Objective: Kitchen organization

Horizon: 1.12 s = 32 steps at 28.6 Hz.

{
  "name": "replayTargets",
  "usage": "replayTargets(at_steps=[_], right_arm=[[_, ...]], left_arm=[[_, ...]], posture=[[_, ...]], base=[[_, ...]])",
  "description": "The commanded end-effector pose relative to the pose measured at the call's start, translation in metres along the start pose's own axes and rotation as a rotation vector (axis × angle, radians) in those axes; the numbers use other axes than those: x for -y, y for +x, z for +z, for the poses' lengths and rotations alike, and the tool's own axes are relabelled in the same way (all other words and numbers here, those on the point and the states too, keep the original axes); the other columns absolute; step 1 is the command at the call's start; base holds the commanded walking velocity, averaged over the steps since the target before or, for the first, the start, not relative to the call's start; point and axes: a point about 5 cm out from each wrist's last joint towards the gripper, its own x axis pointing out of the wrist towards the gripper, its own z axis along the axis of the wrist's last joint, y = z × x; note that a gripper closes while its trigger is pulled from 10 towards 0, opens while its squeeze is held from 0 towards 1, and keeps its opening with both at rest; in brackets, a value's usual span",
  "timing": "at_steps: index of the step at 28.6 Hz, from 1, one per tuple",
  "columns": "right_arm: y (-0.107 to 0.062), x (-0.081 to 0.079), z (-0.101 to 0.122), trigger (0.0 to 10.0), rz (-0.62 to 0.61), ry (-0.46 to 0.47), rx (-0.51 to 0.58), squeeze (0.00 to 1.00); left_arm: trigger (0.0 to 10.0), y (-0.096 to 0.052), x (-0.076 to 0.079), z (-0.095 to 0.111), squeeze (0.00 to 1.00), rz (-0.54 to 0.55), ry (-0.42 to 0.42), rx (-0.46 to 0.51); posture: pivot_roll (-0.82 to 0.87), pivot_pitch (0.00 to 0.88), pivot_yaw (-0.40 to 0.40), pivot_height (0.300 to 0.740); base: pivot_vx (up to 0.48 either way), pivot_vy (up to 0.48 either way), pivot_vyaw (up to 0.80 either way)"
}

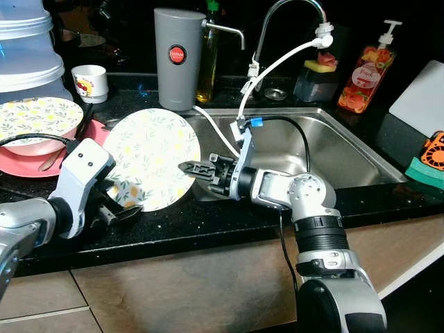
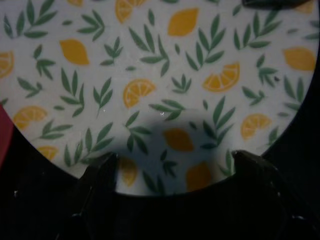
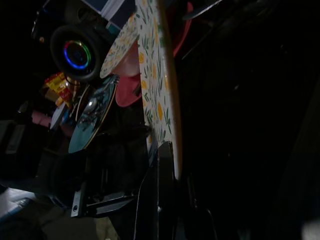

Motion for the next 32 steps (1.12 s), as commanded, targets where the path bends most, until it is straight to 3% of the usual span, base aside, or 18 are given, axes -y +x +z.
replayTargets(at_steps=[1, 3, 4, 5, 6, 9, 11, 12, 14, 16, 18, 20, 22, 24, 26, 32], right_arm=[[0.004, -0.009, 0.004, 0.0, 0.053, 0.016, 0.019, 0.00], [0.002, -0.005, 0.011, 0.0, 0.003, -0.012, 0.065, 0.00], [0.001, -0.003, 0.015, 0.0, -0.027, -0.038, 0.089, 0.00], [0.001, -0.003, 0.015, 0.0, -0.027, -0.038, 0.089, 0.00], [-0.001, -0.001, 0.021, 0.0, -0.057, -0.068, 0.115, 0.00], [-0.010, 0.005, 0.042, 0.0, -0.141, -0.146, 0.207, 0.00], [-0.013, 0.006, 0.048, 0.0, -0.160, -0.156, 0.228, 0.00], [-0.022, 0.010, 0.061, 0.0, -0.212, -0.197, 0.283, 0.00], [-0.027, 0.011, 0.067, 0.0, -0.235, -0.205, 0.311, 0.00], [-0.037, 0.015, 0.079, 0.0, -0.285, -0.226, 0.372, 0.00], [-0.058, 0.021, 0.100, 0.0, -0.375, -0.298, 0.484, 0.00], [-0.063, 0.023, 0.104, 0.0, -0.406, -0.327, 0.505, 0.00], [-0.074, 0.028, 0.112, 0.0, -0.493, -0.410, 0.539, 0.00], [-0.078, 0.030, 0.114, 0.0, -0.530, -0.447, 0.544, 0.00], [-0.086, 0.038, 0.114, 0.0, -0.631, -0.563, 0.525, 0.00], [-0.090, 0.048, 0.107, 0.0, -0.672, -0.579, 0.511, 0.00]], left_arm=[[10.0, 0.006, 0.001, 0.006, 0.00, 0.015, 0.003, 0.058], [10.0, 0.011, -0.009, 0.023, 0.00, 0.109, -0.024, 0.165], [10.0, 0.012, -0.014, 0.031, 0.14, 0.157, -0.034, 0.207], [10.0, 0.012, -0.014, 0.031, 0.14, 0.157, -0.034, 0.207], [10.0, 0.014, -0.019, 0.037, 0.22, 0.201, -0.041, 0.247], [10.0, 0.014, -0.029, 0.051, 0.09, 0.293, -0.045, 0.356], [10.0, 0.013, -0.031, 0.054, 0.09, 0.313, -0.047, 0.385], [10.0, 0.012, -0.035, 0.061, 0.00, 0.344, -0.071, 0.441], [10.0, 0.011, -0.036, 0.063, 0.00, 0.351, -0.081, 0.455], [10.0, 0.013, -0.035, 0.064, 0.00, 0.329, -0.089, 0.453], [10.0, 0.023, -0.023, 0.063, 0.00, 0.230, -0.067, 0.404], [10.0, 0.028, -0.016, 0.062, 0.00, 0.200, -0.058, 0.395], [10.0, 0.039, 0.000, 0.061, 0.00, 0.098, -0.041, 0.385], [10.0, 0.044, 0.008, 0.062, 0.00, 0.051, -0.032, 0.384], [10.0, 0.058, 0.028, 0.062, 0.00, -0.085, -0.017, 0.361], [10.0, 0.070, 0.039, 0.065, 0.00, -0.154, 0.012, 0.341]], posture=[[-0.02, 0.094, -0.109, 0.740], [-0.02, 0.091, -0.108, 0.740], [-0.02, 0.088, -0.105, 0.740], [-0.02, 0.088, -0.105, 0.740], [-0.02, 0.083, -0.101, 0.740], [-0.03, 0.079, -0.097, 0.740], [-0.03, 0.078, -0.096, 0.740], [-0.03, 0.077, -0.096, 0.740], [-0.02, 0.075, -0.095, 0.740], [-0.02, 0.074, -0.095, 0.740], [-0.02, 0.070, -0.096, 0.740], [-0.02, 0.070, -0.095, 0.740], [-0.02, 0.067, -0.087, 0.740], [-0.02, 0.066, -0.083, 0.740], [-0.02, 0.063, -0.065, 0.740], [-0.01, 0.062, -0.032, 0.740]], base=[[0.000, 0.000, 0.00], [0.000, 0.000, 0.00], [0.000, 0.000, 0.00], [0.000, 0.000, 0.00], [0.000, 0.000, 0.00], [0.000, 0.000, 0.00], [0.000, 0.000, 0.00], [0.000, 0.000, 0.00], [0.000, 0.000, 0.00], [0.000, 0.000, 0.00], [0.000, 0.000, 0.00], [0.000, 0.000, 0.00], [0.000, 0.000, 0.00], [0.000, 0.000, 0.00], [0.000, 0.000, 0.00], [0.000, 0.000, 0.00]])
